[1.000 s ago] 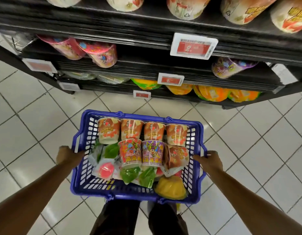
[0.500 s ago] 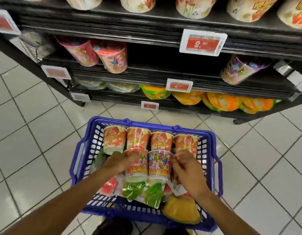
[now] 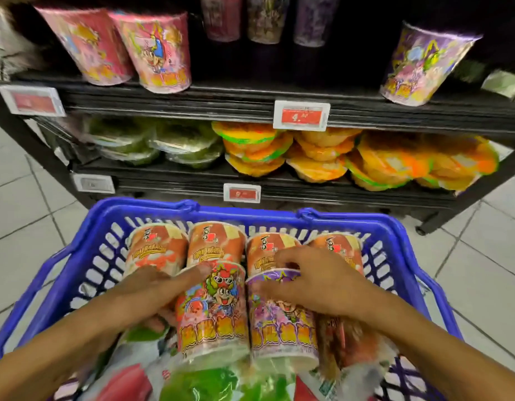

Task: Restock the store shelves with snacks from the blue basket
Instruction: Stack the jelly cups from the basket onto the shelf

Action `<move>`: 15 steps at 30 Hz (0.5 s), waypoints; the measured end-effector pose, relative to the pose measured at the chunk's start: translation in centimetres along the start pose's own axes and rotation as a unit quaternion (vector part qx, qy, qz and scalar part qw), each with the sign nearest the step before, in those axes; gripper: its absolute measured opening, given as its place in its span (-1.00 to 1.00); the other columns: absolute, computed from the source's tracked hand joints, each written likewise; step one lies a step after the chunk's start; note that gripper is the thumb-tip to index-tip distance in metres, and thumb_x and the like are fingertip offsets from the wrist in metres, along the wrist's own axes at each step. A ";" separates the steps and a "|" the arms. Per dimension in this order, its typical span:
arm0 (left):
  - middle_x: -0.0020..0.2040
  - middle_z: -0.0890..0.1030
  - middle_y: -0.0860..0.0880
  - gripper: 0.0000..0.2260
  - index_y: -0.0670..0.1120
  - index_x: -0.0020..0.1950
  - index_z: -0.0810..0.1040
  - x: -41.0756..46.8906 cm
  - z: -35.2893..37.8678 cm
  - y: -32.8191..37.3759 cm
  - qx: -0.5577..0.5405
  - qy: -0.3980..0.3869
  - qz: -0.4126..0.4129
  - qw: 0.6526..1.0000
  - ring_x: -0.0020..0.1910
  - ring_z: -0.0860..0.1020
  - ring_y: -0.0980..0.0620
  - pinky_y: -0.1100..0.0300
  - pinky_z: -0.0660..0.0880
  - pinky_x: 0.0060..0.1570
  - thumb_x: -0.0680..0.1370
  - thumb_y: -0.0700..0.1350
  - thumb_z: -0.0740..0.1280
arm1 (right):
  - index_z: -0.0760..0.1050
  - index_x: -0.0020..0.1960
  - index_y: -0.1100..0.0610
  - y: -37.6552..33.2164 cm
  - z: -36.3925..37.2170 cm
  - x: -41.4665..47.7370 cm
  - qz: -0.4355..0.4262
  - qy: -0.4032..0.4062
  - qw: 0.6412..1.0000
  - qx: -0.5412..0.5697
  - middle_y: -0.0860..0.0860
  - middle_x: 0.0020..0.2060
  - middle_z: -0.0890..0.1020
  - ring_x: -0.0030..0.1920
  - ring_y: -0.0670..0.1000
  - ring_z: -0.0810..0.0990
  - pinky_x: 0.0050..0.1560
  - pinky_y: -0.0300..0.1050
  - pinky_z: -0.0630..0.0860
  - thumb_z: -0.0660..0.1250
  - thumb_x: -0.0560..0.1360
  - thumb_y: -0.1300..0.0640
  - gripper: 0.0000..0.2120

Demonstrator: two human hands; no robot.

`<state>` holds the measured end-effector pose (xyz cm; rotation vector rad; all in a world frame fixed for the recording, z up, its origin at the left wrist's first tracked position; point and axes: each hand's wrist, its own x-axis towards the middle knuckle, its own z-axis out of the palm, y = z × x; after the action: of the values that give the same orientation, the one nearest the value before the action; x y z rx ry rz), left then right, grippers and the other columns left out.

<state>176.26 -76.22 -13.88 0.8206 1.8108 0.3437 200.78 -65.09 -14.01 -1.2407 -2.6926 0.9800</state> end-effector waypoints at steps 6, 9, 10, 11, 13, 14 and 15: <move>-0.12 0.74 -0.01 -0.51 -0.04 -0.05 0.73 -3.6 -0.6 3.4 -0.115 0.037 0.122 0.985 -0.16 0.70 0.10 0.29 0.55 -0.19 0.25 0.31 0.43 | 0.47 -0.34 0.04 -0.1 -2.1 -2.1 -0.046 0.099 0.954 0.281 -0.01 -0.42 0.54 -0.34 -0.03 0.51 -0.22 0.01 0.46 0.43 0.41 -0.11 -0.71; -0.06 0.74 -0.01 -0.39 -0.05 0.08 0.64 -2.8 -0.8 5.4 -0.164 0.092 0.173 0.967 -0.08 0.71 0.06 0.19 0.57 -0.09 0.16 0.23 0.63 | 0.46 -0.35 0.04 0.0 -3.4 -1.5 -0.058 0.206 0.919 0.331 -0.13 -0.47 0.48 -0.40 -0.19 0.42 -0.32 -0.27 0.36 0.43 0.50 0.03 -0.72; -0.06 0.74 0.00 -0.33 -0.03 0.11 0.61 -2.3 -0.7 5.8 -0.184 0.113 0.182 0.959 -0.08 0.71 0.04 0.11 0.58 -0.05 0.10 0.25 0.60 | 0.46 -0.35 0.04 0.2 -4.1 -1.1 -0.065 0.244 0.906 0.341 -0.14 -0.47 0.49 -0.41 -0.20 0.43 -0.32 -0.33 0.36 0.42 0.51 0.07 -0.72; -0.07 0.74 0.01 -0.28 -0.04 0.13 0.59 -1.6 -0.6 6.1 -0.203 0.131 0.185 0.952 -0.09 0.71 0.03 0.05 0.59 -0.03 0.08 0.27 0.60 | 0.47 -0.34 0.03 0.4 -4.7 -0.8 -0.070 0.270 0.899 0.339 -0.13 -0.46 0.51 -0.41 -0.20 0.45 -0.32 -0.34 0.37 0.42 0.51 0.10 -0.73; -0.11 0.74 0.01 -0.27 -0.10 0.14 0.58 -0.5 -0.2 6.4 -0.237 0.145 0.187 0.942 -0.15 0.71 0.05 0.14 0.60 -0.15 0.10 0.26 0.61 | 0.51 -0.31 0.06 0.7 -5.4 -0.4 -0.061 0.283 0.905 0.312 -0.08 -0.45 0.53 -0.41 -0.17 0.45 -0.33 -0.29 0.38 0.44 0.49 0.14 -0.78; -0.12 0.74 -0.01 -0.29 -0.12 0.12 0.59 0.0 0.0 6.4 -0.250 0.143 0.183 0.940 -0.19 0.71 0.06 0.22 0.57 -0.25 0.10 0.24 0.57 | 0.52 -0.29 0.11 0.7 -5.3 -0.2 -0.048 0.277 0.913 0.295 -0.07 -0.46 0.52 -0.42 -0.17 0.43 -0.34 -0.29 0.37 0.45 0.48 0.15 -0.80; -0.13 0.74 -0.03 -0.31 -0.12 0.09 0.61 0.5 0.2 6.3 -0.259 0.140 0.175 0.940 -0.22 0.70 0.05 0.25 0.54 -0.30 0.10 0.25 0.53 | 0.53 -0.29 0.15 0.7 -4.9 -0.1 -0.033 0.272 0.919 0.282 -0.09 -0.46 0.51 -0.43 -0.20 0.42 -0.34 -0.31 0.36 0.47 0.46 0.16 -0.80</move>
<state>178.70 -71.41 -10.61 0.7355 1.7014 1.1661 202.67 -62.18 -10.41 -1.0783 -1.8380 1.0874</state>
